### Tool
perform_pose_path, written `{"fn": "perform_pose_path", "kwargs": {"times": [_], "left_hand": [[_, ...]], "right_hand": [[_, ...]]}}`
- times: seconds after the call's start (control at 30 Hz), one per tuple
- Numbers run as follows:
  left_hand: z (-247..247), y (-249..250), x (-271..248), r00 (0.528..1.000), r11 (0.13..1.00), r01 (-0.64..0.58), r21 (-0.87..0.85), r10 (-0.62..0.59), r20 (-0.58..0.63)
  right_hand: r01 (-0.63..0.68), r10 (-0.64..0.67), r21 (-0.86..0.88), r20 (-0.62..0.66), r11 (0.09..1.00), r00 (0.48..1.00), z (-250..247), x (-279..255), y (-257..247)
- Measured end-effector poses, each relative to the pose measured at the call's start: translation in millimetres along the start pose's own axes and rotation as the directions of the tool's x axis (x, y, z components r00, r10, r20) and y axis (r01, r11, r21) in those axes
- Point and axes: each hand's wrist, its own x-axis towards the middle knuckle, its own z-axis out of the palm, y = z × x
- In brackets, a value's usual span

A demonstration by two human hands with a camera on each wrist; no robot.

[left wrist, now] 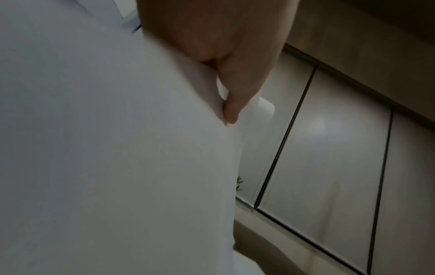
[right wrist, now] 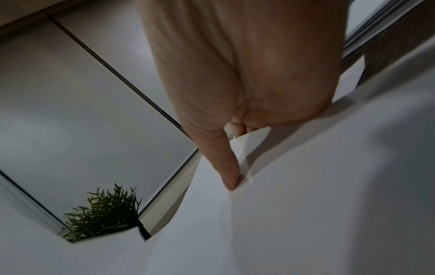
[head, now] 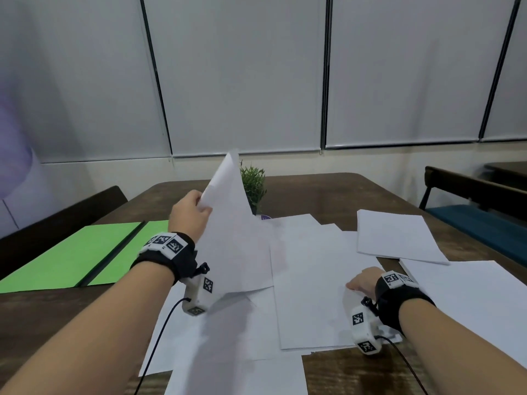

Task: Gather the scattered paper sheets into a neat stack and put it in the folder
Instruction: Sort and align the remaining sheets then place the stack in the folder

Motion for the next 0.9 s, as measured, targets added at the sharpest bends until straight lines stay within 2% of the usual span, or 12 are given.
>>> {"fn": "perform_pose_path", "kwargs": {"times": [0.13,0.2,0.33,0.43,0.5,0.6,0.67,0.7,0.73,0.8,0.87,0.9], "left_hand": [[-12,28,18,0.990,0.991,-0.111,-0.077,0.104,-0.098],[-18,42,23,0.977,0.979,-0.160,-0.127,0.138,-0.162],[-23,65,22,0.969,0.937,-0.153,-0.315,0.080,-0.234],[-14,66,15,0.981,0.894,-0.067,-0.443,-0.023,-0.195],[-1,60,4,0.984,0.877,0.027,-0.480,-0.109,-0.144],[29,50,-28,0.981,0.885,0.166,-0.436,-0.195,-0.021],[49,43,-53,0.968,0.898,0.250,-0.363,-0.216,0.132],[59,38,-63,0.948,0.911,0.283,-0.300,-0.219,0.229],[67,32,-72,0.917,0.925,0.306,-0.224,-0.224,0.330],[75,22,-80,0.835,0.934,0.344,-0.093,-0.259,0.485],[75,16,-79,0.768,0.916,0.397,-0.056,-0.298,0.567],[73,13,-77,0.748,0.906,0.420,-0.056,-0.311,0.586]], "right_hand": [[-0.003,0.005,0.108,-0.015,0.994,1.000,3,7,0],[0.027,-0.025,0.101,-0.021,0.994,0.999,3,15,2],[0.026,-0.021,0.184,-0.029,0.983,0.999,0,-4,-4],[0.058,-0.045,0.267,-0.056,0.962,0.997,-1,-13,-9],[0.064,-0.038,0.354,-0.082,0.933,0.996,-1,-14,-9],[0.094,-0.046,0.569,-0.099,0.817,0.994,1,-11,-4],[0.098,-0.026,0.688,-0.115,0.719,0.993,4,-9,-2],[0.099,-0.020,0.701,-0.121,0.706,0.992,6,-2,1],[0.119,-0.044,0.695,-0.125,0.709,0.991,8,3,4],[0.109,-0.081,0.589,-0.074,0.801,0.994,8,1,6],[0.096,-0.098,0.407,-0.015,0.909,0.995,6,-2,7],[0.064,-0.073,0.314,0.017,0.947,0.997,5,1,8]]}}
